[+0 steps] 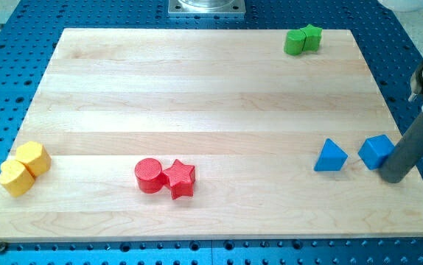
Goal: Slide the triangle red star close to each other
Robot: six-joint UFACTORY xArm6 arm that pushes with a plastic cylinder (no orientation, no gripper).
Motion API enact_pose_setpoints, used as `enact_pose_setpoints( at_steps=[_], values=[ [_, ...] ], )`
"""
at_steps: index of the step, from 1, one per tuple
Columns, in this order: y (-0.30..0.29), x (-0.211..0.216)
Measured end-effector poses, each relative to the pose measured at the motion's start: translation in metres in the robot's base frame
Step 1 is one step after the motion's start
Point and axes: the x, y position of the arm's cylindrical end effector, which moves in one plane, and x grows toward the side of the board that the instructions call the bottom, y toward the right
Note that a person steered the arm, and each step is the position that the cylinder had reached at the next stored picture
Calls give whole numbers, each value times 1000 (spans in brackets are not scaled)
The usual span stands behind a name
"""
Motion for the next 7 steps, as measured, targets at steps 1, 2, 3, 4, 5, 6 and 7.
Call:
enact_pose_setpoints(
  at_steps=[1,2,3,4,5,6,7],
  values=[
    [-24,-9],
    [-98,12],
    [-209,40],
    [-231,46],
    [-188,47],
    [-145,20],
    [-122,-3]
  ],
)
